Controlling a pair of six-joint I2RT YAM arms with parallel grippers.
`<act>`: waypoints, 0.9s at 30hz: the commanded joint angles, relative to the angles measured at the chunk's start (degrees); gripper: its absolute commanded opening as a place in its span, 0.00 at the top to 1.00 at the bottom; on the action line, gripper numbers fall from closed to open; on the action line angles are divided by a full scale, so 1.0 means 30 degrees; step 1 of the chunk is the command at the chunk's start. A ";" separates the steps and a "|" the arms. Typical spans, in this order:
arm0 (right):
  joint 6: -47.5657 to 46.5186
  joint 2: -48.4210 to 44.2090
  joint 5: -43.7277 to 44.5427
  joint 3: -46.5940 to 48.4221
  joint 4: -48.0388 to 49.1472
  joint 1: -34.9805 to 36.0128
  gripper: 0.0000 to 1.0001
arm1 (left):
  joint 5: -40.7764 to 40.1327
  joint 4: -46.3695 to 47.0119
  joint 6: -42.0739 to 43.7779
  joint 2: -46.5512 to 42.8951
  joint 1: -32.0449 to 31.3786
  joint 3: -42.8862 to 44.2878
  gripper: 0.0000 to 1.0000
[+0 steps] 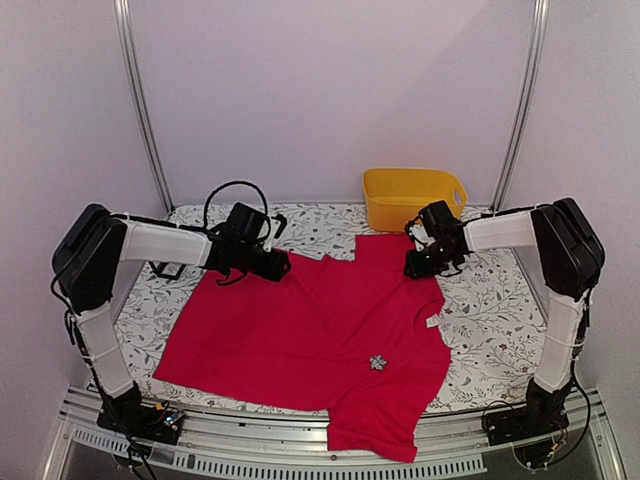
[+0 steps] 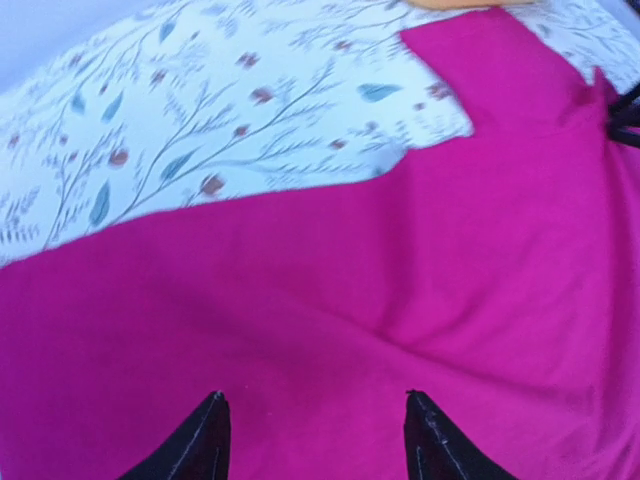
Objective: Pin the brooch onto the clothing
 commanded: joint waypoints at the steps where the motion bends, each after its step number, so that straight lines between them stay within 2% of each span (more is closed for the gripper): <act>1: -0.0003 -0.3125 0.1418 -0.1343 -0.1522 0.0301 0.64 | -0.1060 0.0599 -0.4034 0.1871 0.1383 -0.0430 0.41; 5: 0.0104 -0.5294 0.1207 -0.3195 -0.1427 0.1300 0.67 | -0.1159 0.0645 -0.5410 0.3363 0.2098 0.0064 0.46; 8: 0.0037 -0.5238 0.0179 -0.2834 -0.1086 0.1316 0.71 | -0.1309 0.0324 -0.6617 0.4142 0.2524 0.0270 0.47; 10: -0.0303 -0.4105 0.0007 -0.1748 -0.0838 0.0998 0.76 | -0.1444 0.0437 -0.7524 0.4429 0.2925 0.0005 0.47; 14: -0.0864 -0.1173 0.1557 0.1444 -0.0911 0.0695 0.83 | -0.1100 0.0919 -0.9274 0.4338 0.4109 -0.1019 0.47; 18: -0.0989 0.1586 0.1980 0.3774 -0.0953 0.0560 0.85 | -0.0955 0.2015 -0.9842 0.4043 0.5100 -0.1859 0.46; 23: -0.1776 0.4236 0.2468 0.6608 -0.1027 0.0538 0.85 | -0.0712 0.1963 -0.9423 0.4403 0.5436 -0.1358 0.44; 27: -0.1871 0.6706 0.2260 0.9347 -0.2634 0.0501 0.85 | -0.0834 0.2146 -0.9094 0.4120 0.5520 -0.1485 0.43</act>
